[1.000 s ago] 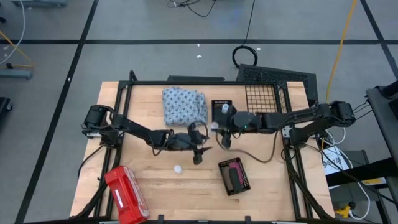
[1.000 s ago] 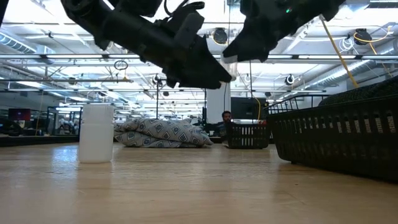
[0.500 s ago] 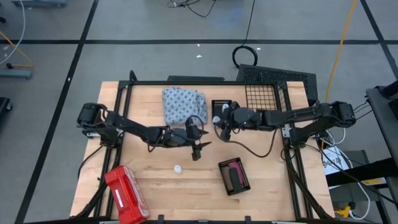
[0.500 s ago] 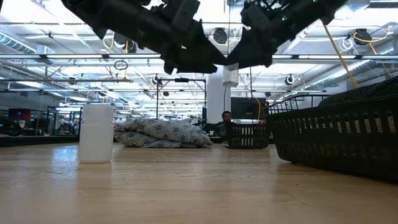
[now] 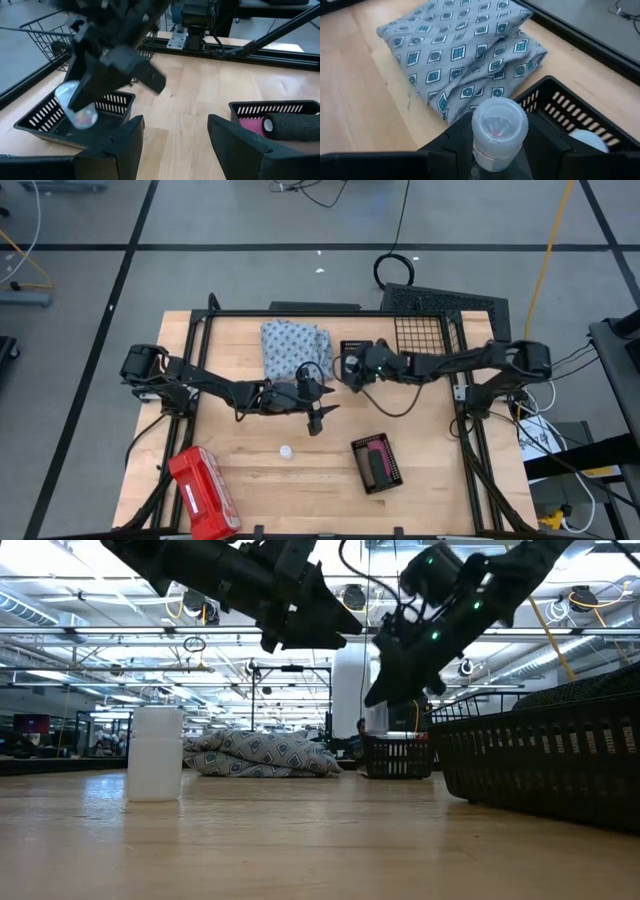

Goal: Pick & Place Medicine items
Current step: Put the top transparent pill bottle into the top black basket

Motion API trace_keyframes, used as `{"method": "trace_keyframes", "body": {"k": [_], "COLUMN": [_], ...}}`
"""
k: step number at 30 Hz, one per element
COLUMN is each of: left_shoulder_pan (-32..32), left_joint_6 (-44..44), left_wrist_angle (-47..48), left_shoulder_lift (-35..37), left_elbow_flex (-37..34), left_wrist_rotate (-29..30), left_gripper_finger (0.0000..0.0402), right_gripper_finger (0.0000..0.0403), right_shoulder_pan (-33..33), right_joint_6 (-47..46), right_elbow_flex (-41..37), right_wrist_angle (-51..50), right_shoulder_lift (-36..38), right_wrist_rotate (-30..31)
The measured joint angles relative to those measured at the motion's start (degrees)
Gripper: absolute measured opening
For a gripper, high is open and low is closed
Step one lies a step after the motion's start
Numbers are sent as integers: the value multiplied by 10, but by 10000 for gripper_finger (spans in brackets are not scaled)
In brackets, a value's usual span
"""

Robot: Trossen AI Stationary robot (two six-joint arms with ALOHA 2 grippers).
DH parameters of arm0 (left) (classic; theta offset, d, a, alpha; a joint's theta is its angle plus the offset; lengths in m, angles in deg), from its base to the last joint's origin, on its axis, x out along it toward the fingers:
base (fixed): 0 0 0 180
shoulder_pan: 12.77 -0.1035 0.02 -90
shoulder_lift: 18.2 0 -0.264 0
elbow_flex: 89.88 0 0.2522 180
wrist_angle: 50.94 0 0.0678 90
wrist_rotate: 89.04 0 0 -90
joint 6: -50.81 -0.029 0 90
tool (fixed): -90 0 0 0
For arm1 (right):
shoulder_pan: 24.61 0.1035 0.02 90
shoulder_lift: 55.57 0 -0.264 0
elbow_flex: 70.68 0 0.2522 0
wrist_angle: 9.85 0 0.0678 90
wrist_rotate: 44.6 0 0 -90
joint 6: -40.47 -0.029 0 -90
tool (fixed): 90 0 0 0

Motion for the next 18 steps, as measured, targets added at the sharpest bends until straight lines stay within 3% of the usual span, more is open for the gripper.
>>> {"method": "trace_keyframes", "body": {"k": [18], "left_shoulder_pan": [0], "left_joint_6": [3], "left_wrist_angle": [12], "left_shoulder_lift": [0], "left_elbow_flex": [0], "left_wrist_rotate": [0], "left_gripper_finger": [230], "right_gripper_finger": [135], "right_shoulder_pan": [-33], "right_joint_6": [22], "right_elbow_flex": [0], "right_wrist_angle": [123], "right_shoulder_lift": [-120], "right_wrist_rotate": [34]}}
